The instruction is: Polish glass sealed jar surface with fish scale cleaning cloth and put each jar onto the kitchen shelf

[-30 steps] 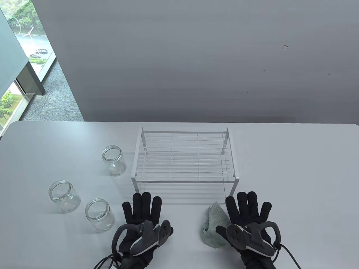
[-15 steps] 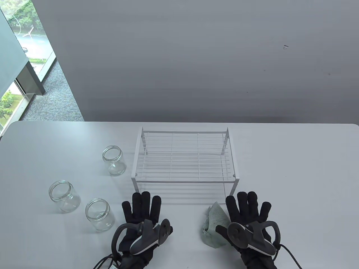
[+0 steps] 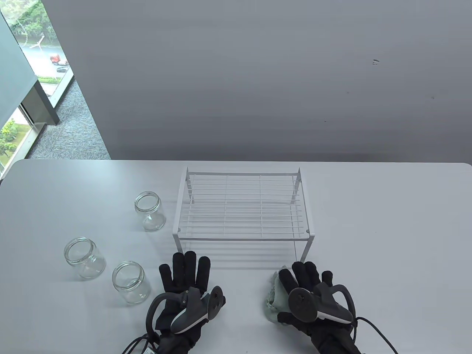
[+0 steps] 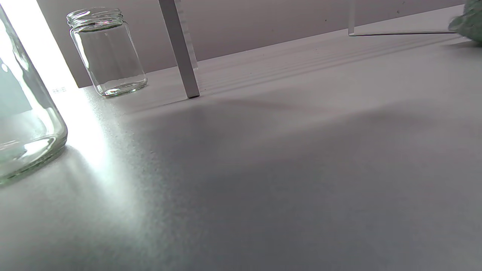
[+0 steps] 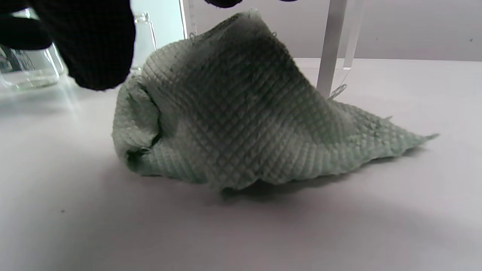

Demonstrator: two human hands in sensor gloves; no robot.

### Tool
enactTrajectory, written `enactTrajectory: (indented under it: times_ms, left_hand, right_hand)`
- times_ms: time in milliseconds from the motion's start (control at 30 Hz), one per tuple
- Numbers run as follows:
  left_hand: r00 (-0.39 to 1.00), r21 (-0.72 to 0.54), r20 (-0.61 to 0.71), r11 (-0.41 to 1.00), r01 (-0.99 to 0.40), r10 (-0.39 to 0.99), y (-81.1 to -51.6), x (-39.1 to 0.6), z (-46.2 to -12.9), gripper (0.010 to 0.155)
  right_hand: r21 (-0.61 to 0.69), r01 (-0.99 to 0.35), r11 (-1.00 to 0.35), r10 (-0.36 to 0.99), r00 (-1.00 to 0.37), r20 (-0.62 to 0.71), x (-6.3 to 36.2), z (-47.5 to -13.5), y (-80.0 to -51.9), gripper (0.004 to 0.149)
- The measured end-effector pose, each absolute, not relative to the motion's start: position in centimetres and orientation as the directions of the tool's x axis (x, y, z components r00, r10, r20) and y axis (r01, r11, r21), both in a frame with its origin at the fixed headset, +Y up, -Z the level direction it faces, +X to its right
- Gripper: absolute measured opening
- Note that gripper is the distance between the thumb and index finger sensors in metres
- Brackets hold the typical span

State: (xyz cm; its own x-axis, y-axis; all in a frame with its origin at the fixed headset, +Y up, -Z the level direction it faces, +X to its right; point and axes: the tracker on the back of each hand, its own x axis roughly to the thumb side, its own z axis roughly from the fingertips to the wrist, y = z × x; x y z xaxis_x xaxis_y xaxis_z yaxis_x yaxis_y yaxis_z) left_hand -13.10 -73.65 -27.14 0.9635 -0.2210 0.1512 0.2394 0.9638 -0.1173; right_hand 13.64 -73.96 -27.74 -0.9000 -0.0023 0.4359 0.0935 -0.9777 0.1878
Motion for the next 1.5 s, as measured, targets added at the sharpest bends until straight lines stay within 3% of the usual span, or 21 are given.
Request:
enactTrajectory:
  times_ms: [100, 233, 400, 667, 900, 1067, 1233, 1433, 1500]
  left_hand:
    - [0.963, -0.119, 0.15, 0.963, 0.241, -0.223, -73.7, -13.1, -27.2, 0.106]
    - [0.965, -0.12, 0.151, 0.965, 0.231, -0.212, -73.7, -13.1, -27.3, 0.106]
    - [0.967, -0.121, 0.15, 0.967, 0.225, -0.206, -73.7, -13.2, -27.4, 0.106]
    - [0.966, -0.127, 0.147, 0.965, 0.231, -0.212, -73.8, -13.2, -27.4, 0.105]
    - [0.965, -0.131, 0.148, 0.963, 0.234, -0.214, -73.9, -13.2, -27.5, 0.105]
    - [0.965, -0.129, 0.146, 0.963, 0.236, -0.217, -73.9, -13.2, -27.4, 0.105]
    - [0.966, -0.132, 0.14, 0.963, 0.236, -0.218, -73.9, -13.3, -27.4, 0.104]
    - [0.965, -0.131, 0.138, 0.961, 0.243, -0.225, -73.9, -13.2, -27.4, 0.104]
    - [0.965, -0.135, 0.137, 0.961, 0.243, -0.225, -74.0, -13.3, -27.4, 0.104]
  right_hand:
    - [0.245, 0.179, -0.953, -0.057, -0.899, 0.434, 12.4, -28.5, -74.1, 0.098]
    - [0.363, 0.195, -0.911, -0.039, -0.918, 0.394, 11.1, -29.3, -75.2, 0.093]
    - [0.386, 0.257, -0.886, -0.093, -0.914, 0.395, 10.7, -29.6, -76.6, 0.084]
    - [0.205, 0.163, -0.965, -0.07, -0.915, 0.398, 11.5, -29.3, -75.8, 0.059]
    - [0.184, -0.103, -0.977, 0.162, -0.927, 0.339, 12.6, -29.1, -74.9, 0.049]
    - [0.155, -0.422, -0.893, 0.45, -0.849, 0.277, 14.1, -29.1, -74.3, 0.048]
    - [0.011, -0.758, -0.652, 0.738, -0.631, 0.24, 15.9, -28.7, -73.9, 0.049]
    - [-0.061, -0.942, -0.331, 0.913, -0.336, 0.23, 17.1, -28.5, -74.3, 0.05]
    - [-0.055, -0.959, -0.279, 0.935, -0.284, 0.215, 17.2, -28.5, -74.5, 0.05]
